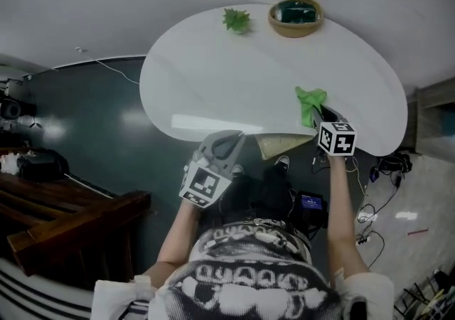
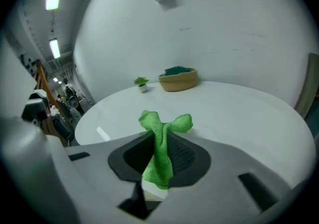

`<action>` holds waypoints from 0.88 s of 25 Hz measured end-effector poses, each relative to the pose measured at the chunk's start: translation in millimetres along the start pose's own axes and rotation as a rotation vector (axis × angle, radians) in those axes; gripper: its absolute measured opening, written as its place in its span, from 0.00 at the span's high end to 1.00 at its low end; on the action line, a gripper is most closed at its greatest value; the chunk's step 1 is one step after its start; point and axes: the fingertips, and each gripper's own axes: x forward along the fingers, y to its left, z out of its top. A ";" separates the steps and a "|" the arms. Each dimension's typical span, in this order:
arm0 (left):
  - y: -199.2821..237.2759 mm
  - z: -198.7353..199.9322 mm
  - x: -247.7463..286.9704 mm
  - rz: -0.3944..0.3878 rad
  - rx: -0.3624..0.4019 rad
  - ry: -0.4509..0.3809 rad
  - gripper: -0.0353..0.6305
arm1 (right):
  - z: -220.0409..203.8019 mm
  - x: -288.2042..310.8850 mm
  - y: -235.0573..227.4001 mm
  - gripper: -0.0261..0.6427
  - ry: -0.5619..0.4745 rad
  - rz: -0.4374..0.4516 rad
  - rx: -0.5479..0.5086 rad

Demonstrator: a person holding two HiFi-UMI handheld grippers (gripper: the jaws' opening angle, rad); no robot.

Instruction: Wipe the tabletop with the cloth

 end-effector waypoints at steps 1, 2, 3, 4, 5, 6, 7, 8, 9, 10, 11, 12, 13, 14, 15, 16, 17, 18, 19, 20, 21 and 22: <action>9.7 -8.8 -16.6 0.022 -0.006 0.005 0.93 | 1.9 10.7 30.1 0.84 0.001 0.033 -0.019; 18.7 -17.4 -32.8 0.043 -0.013 0.010 0.93 | 3.4 20.5 59.6 0.84 0.002 0.065 -0.035; 26.8 -25.8 -48.3 0.062 -0.021 0.015 0.93 | 4.8 29.3 88.0 0.84 0.002 0.095 -0.049; 34.3 -34.0 -63.1 0.080 -0.030 0.020 0.93 | 6.0 37.4 115.1 0.84 0.002 0.123 -0.062; 41.5 -41.9 -77.0 0.098 -0.038 0.024 0.93 | 7.3 45.2 141.2 0.84 0.002 0.151 -0.075; 48.4 -49.5 -90.2 0.116 -0.046 0.028 0.93 | 8.6 52.8 166.6 0.84 0.003 0.178 -0.089; 55.2 -56.9 -102.8 0.135 -0.054 0.032 0.93 | 9.5 60.2 191.5 0.84 0.004 0.205 -0.104; 61.6 -64.1 -114.9 0.154 -0.062 0.036 0.93 | 9.7 67.2 216.2 0.84 0.007 0.232 -0.118; 67.8 -70.9 -126.7 0.173 -0.071 0.039 0.93 | 9.2 73.9 240.8 0.84 0.010 0.260 -0.133; 73.6 -77.3 -138.2 0.191 -0.079 0.042 0.93 | 8.1 80.1 265.1 0.84 0.015 0.287 -0.148; 78.7 -83.1 -149.3 0.210 -0.088 0.044 0.93 | 6.4 85.5 288.8 0.84 0.020 0.315 -0.165; 83.3 -88.1 -159.8 0.228 -0.097 0.045 0.93 | 4.0 90.1 311.5 0.84 0.027 0.342 -0.184; 87.2 -92.2 -169.5 0.246 -0.105 0.045 0.93 | 1.2 94.1 332.6 0.84 0.035 0.367 -0.202; 90.7 -95.5 -178.2 0.261 -0.113 0.042 0.93 | -2.0 97.6 351.7 0.84 0.043 0.390 -0.218; 93.7 -98.3 -185.7 0.274 -0.118 0.040 0.93 | -5.6 100.9 368.4 0.84 0.052 0.408 -0.231; 95.9 -100.7 -192.2 0.283 -0.123 0.037 0.93 | -9.7 104.1 382.4 0.84 0.062 0.422 -0.240; 97.4 -103.0 -197.6 0.290 -0.127 0.034 0.93 | -14.4 107.2 394.0 0.84 0.073 0.432 -0.246; 98.2 -105.3 -202.1 0.295 -0.132 0.032 0.93 | -19.8 110.3 403.3 0.84 0.085 0.440 -0.250; 98.4 -107.7 -205.7 0.298 -0.137 0.031 0.93 | -25.5 113.5 410.3 0.84 0.099 0.444 -0.254; 98.3 -109.9 -208.2 0.300 -0.142 0.031 0.93 | -31.2 116.7 414.8 0.84 0.113 0.446 -0.258; 97.8 -111.9 -209.7 0.300 -0.146 0.031 0.93 | -36.7 119.6 416.8 0.84 0.127 0.445 -0.262; 97.1 -113.6 -210.3 0.299 -0.149 0.032 0.93 | -41.6 122.1 416.4 0.84 0.139 0.440 -0.264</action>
